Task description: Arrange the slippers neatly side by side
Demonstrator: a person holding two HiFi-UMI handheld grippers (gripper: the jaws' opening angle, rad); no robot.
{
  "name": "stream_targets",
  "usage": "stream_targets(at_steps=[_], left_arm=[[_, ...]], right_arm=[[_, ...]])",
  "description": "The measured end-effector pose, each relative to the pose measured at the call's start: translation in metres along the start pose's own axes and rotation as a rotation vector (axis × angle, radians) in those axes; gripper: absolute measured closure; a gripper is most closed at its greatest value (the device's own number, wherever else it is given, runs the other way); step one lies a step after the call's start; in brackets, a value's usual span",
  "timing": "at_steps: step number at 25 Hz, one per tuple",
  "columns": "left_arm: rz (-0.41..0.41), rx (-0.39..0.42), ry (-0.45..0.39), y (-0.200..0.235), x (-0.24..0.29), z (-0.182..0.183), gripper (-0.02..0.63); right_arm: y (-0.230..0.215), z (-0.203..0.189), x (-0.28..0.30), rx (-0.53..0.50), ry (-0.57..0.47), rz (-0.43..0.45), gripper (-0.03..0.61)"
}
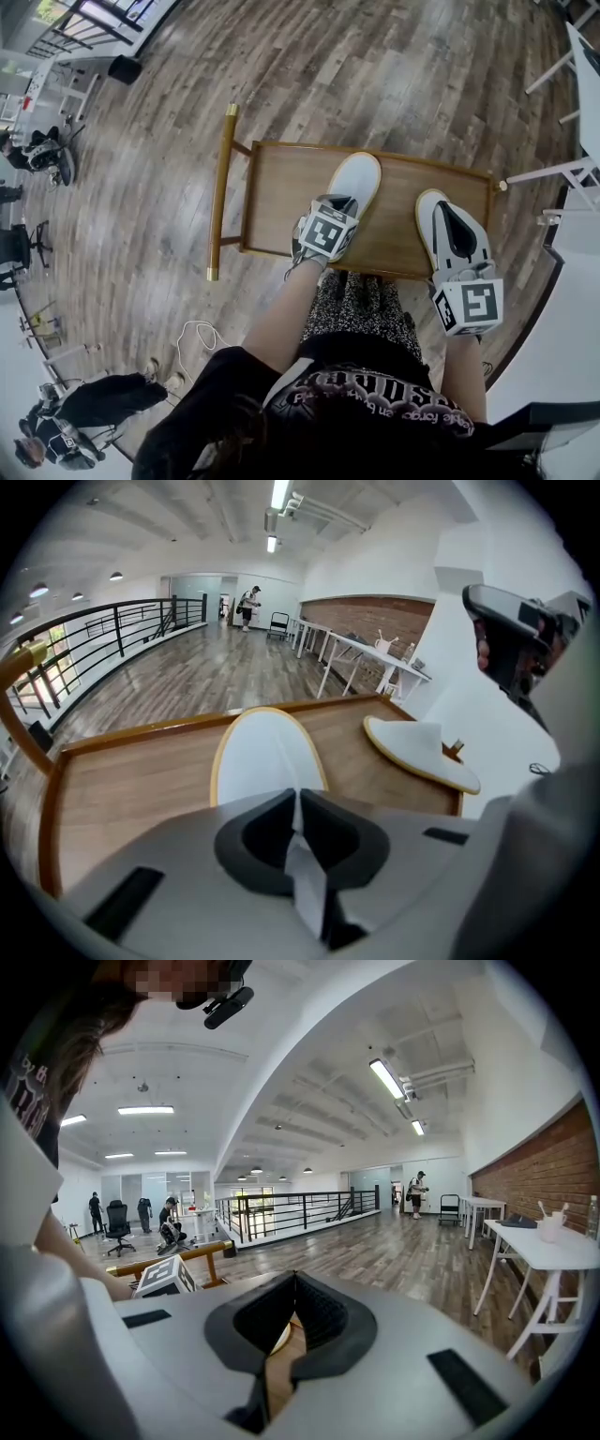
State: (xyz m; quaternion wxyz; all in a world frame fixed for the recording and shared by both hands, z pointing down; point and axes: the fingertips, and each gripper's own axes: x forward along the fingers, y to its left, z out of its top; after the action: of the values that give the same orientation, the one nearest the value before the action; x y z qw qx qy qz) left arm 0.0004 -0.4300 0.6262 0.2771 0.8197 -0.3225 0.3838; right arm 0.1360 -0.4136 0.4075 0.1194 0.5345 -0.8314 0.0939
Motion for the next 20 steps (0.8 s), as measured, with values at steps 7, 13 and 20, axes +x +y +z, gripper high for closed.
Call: stream_targets(at_steps=[7,13,20], left_arm=[[0.081,-0.078,-0.083,0.024,-0.033,0.000,0.601],[0.198,-0.126,-0.089,0.076,-0.081,-0.008,0.601],[0.319,-0.145,-0.059,0.124,-0.146,-0.013,0.603]], right_arm=[[0.006,0.001,0.007,-0.008,-0.005,0.019,0.574],[0.029,0.009,0.026,-0.024,-0.009,0.078,0.574],[0.053,0.017,0.044,-0.030,-0.014,0.125,0.574]])
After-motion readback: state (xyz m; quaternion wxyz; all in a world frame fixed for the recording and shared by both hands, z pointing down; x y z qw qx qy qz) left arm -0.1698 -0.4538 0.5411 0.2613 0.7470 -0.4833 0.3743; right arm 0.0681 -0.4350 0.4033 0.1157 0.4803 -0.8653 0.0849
